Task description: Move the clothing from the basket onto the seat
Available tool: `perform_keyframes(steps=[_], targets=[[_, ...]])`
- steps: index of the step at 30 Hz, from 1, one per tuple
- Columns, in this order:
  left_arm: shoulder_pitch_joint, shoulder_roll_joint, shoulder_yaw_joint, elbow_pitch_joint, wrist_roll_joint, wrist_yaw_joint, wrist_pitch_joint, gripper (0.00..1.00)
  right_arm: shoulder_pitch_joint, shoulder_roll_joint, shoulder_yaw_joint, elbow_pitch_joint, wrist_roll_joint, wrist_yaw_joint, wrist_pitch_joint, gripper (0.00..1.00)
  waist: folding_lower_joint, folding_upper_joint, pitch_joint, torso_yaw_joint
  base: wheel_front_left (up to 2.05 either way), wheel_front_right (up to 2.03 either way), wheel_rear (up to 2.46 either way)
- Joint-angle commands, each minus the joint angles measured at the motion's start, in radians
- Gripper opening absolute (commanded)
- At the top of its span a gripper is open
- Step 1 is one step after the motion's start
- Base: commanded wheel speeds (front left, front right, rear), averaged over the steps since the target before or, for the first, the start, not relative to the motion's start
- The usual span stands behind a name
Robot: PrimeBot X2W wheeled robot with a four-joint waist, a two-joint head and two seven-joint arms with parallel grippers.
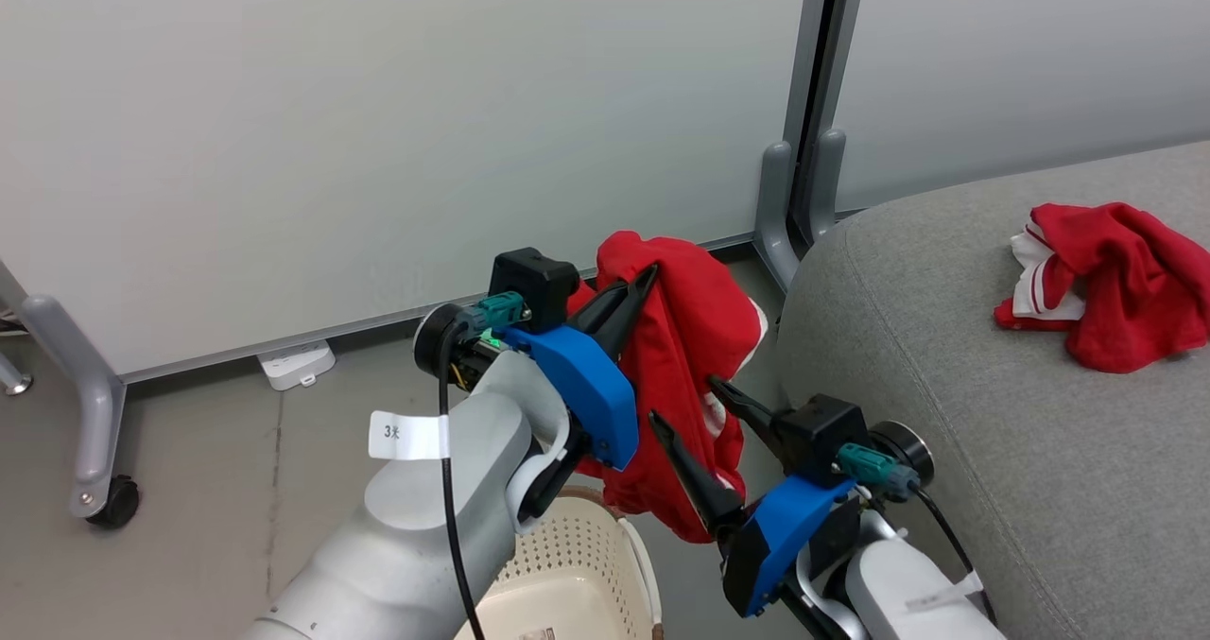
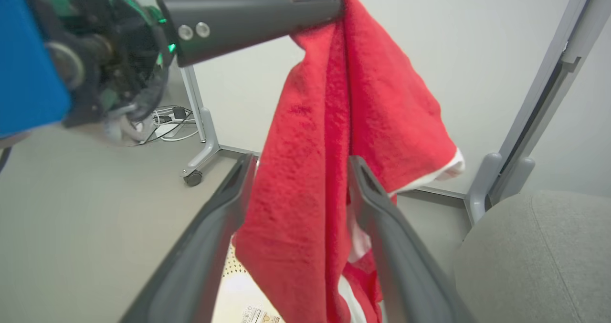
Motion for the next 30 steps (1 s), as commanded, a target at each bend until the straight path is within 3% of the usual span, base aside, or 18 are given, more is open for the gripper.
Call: perform_keyframes(steps=[1,11,12,13,14,30], targets=[[-0.017,0.0,-0.002,-0.006,-0.004,-0.001,0.001,0.0,-0.034,-0.001,0.017,0.031,0.02,0.0,-0.013,1.0,-0.0001,0.0,0.003,0.0,0.0,0.0,0.0],[-0.023,-0.005,-0.036,-0.044,-0.017,0.003,0.016,0.0,-0.232,-0.001,0.12,0.326,0.07,0.0,-0.081,1.0,-0.0001,0.0,0.016,0.013,0.0,0.0,0.0],[-0.024,-0.005,-0.04,-0.047,-0.019,0.004,0.016,0.0,-0.246,-0.001,0.13,0.351,0.076,0.0,-0.084,0.69,-0.0001,0.0,0.016,0.014,0.0,0.0,0.0],[-0.024,-0.005,-0.044,-0.049,-0.021,0.004,0.016,0.0,-0.258,-0.001,0.138,0.373,0.084,0.0,-0.093,0.22,-0.0001,0.0,0.016,0.016,0.0,0.0,0.0],[-0.025,-0.006,-0.048,-0.052,-0.022,0.005,0.017,0.0,-0.27,-0.001,0.145,0.392,0.093,0.0,-0.1,0.0,-0.0001,0.0,0.017,0.017,0.0,0.0,0.0],[-0.023,0.007,-0.058,-0.05,-0.028,0.017,0.003,0.0,-0.328,-0.001,0.215,0.51,0.18,0.0,-0.173,0.0,-0.0001,0.0,0.017,-0.009,0.0,0.0,0.0]])
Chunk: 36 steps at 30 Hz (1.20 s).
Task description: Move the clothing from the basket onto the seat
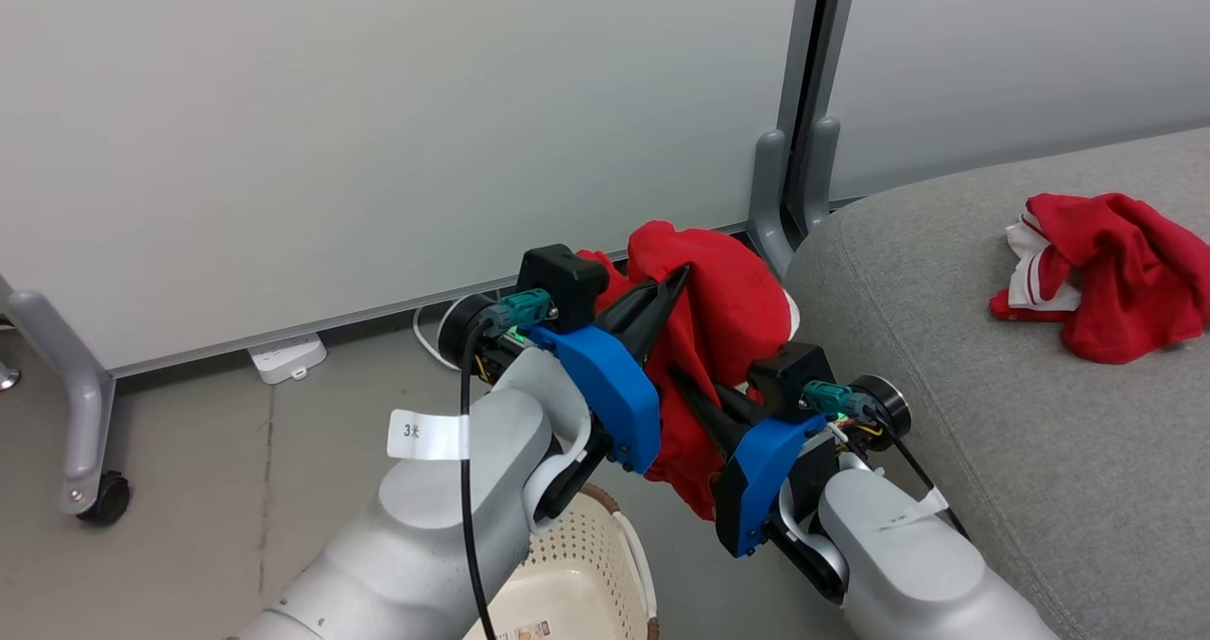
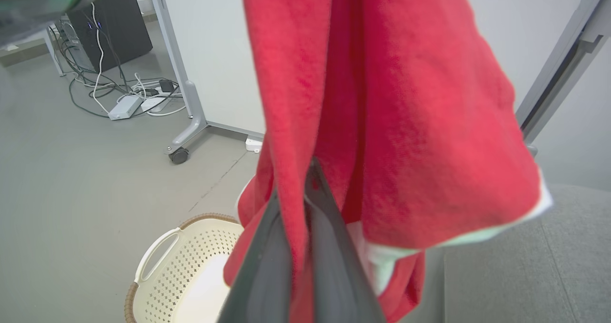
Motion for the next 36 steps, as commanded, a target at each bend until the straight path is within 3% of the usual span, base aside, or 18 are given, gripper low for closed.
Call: perform_keyframes(steps=[1,21,22,23,24,31,36], targets=[[-0.003,0.005,0.001,0.0,-0.003,0.004,-0.005,0.0,-0.01,-0.002,0.005,0.006,0.006,0.0,-0.007,0.0,-0.0001,-0.0001,0.0,-0.002,0.0,0.0,0.0],[0.0,0.015,-0.005,0.008,-0.013,0.015,-0.008,0.0,-0.04,-0.002,0.044,0.058,0.043,0.0,-0.038,0.0,-0.0001,-0.0001,-0.005,0.002,0.0,0.0,0.0],[0.0,0.016,-0.003,0.007,-0.011,0.019,-0.015,0.15,-0.041,-0.002,0.046,0.059,0.043,0.0,-0.038,0.0,-0.0001,-0.0001,-0.005,0.003,0.0,0.0,0.0],[-0.003,0.019,-0.006,0.005,-0.001,0.023,-0.022,0.95,-0.042,-0.002,0.047,0.06,0.043,0.0,-0.039,0.0,-0.0001,-0.0001,-0.005,0.003,0.0,0.0,0.0],[-0.001,0.024,-0.009,0.003,0.005,0.025,-0.031,1.0,-0.044,-0.002,0.048,0.059,0.043,0.0,-0.04,0.0,-0.0001,-0.0001,-0.005,0.002,0.0,0.0,0.0],[0.112,0.123,0.034,-0.077,0.049,0.048,-0.101,1.0,-0.048,-0.002,0.032,0.048,0.035,0.0,-0.056,0.0,-0.0001,-0.0001,0.003,-0.009,0.0,0.0,0.0],[0.297,0.201,0.198,-0.275,0.12,0.094,-0.105,1.0,-0.05,-0.001,-0.005,0.054,0.018,0.0,-0.066,0.0,-0.0001,-0.0001,0.013,0.001,0.0,0.0,0.0]])
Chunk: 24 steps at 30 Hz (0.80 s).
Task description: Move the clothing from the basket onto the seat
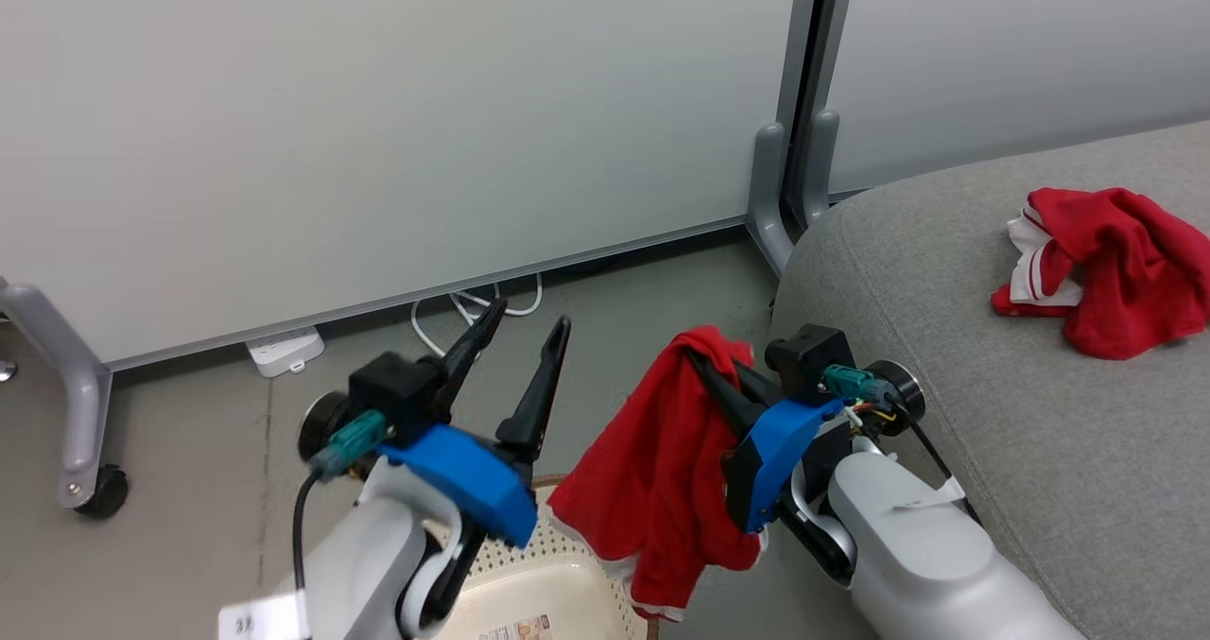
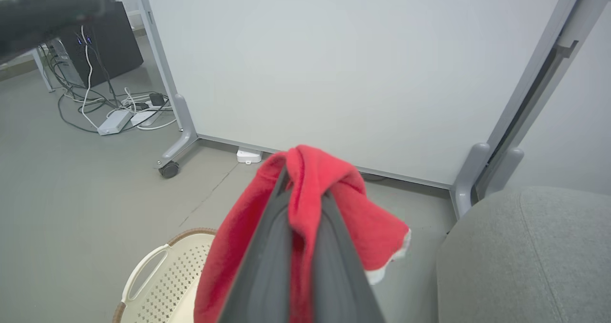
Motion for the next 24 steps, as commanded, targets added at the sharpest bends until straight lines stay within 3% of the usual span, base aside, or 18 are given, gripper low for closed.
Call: perform_keyframes(steps=[1,6,10,24], targets=[[0.063,0.019,0.032,-0.034,0.028,0.009,-0.002,1.0,-0.012,-0.001,-0.01,-0.001,-0.009,0.0,-0.007,0.0,0.0,0.0,0.003,0.005,0.0,0.0,0.0],[0.254,0.044,0.174,-0.176,0.129,0.019,-0.002,1.0,-0.01,-0.001,-0.055,-0.006,-0.022,0.0,-0.014,0.0,0.0,0.0,0.007,0.022,0.0,0.0,0.0],[0.359,0.028,0.266,-0.237,0.19,0.002,-0.003,1.0,-0.002,-0.001,-0.077,-0.013,-0.034,0.0,-0.014,0.0,0.0,0.0,0.008,0.033,0.0,0.0,0.0],[0.502,-0.074,0.477,-0.244,0.32,-0.081,-0.003,1.0,0.017,-0.001,-0.088,-0.028,-0.048,0.0,-0.016,0.0,0.0,0.0,0.008,0.025,0.0,0.0,0.0]])
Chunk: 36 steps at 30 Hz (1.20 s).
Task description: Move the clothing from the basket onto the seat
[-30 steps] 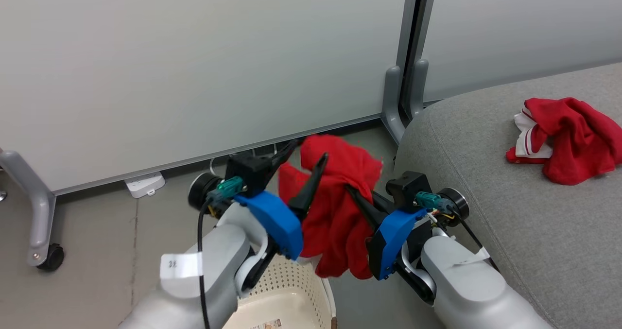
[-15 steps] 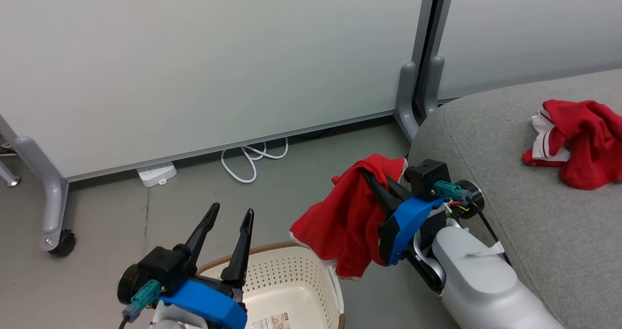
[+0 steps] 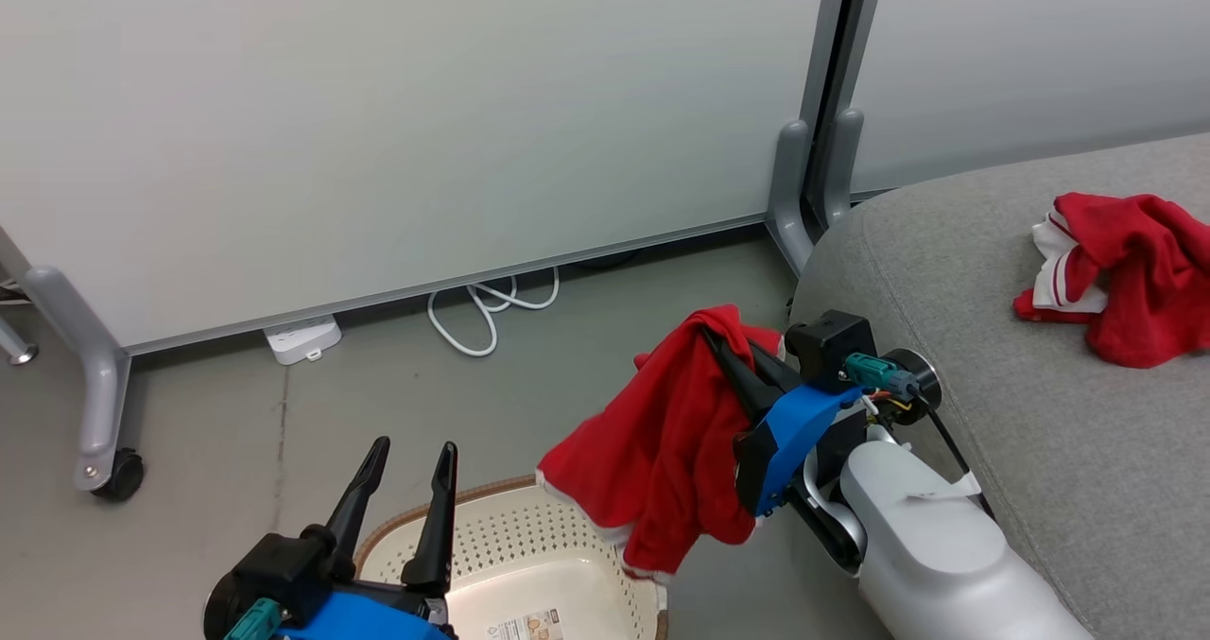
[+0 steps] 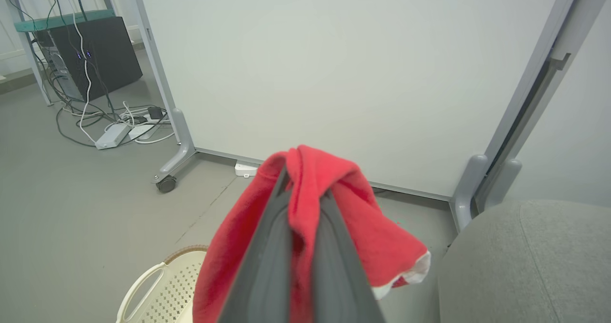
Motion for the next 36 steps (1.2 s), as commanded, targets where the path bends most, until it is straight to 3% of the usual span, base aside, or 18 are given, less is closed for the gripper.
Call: perform_keyframes(steps=[1,11,29,36], targets=[[0.012,-0.006,0.015,0.004,0.011,-0.005,-0.003,1.0,0.009,-0.001,-0.001,-0.004,-0.001,0.0,-0.005,0.0,0.0,0.0,0.001,-0.007,0.0,0.0,0.0],[0.016,-0.041,0.053,0.013,0.049,-0.026,-0.003,1.0,-0.008,-0.001,-0.011,-0.006,-0.007,0.0,-0.006,0.0,0.0,0.0,0.022,-0.094,0.0,0.0,0.0],[-0.035,-0.026,0.036,0.018,0.059,-0.033,-0.003,1.0,-0.022,-0.001,-0.01,-0.031,0.001,0.0,-0.006,0.0,0.0,0.0,0.08,-0.406,0.0,0.0,0.0],[-0.089,-0.004,-0.029,0.04,0.046,-0.034,-0.003,1.0,0.0,0.001,-0.087,-0.049,-0.038,0.0,-0.007,0.0,0.0,0.0,0.105,-0.435,0.0,0.0,0.0]])
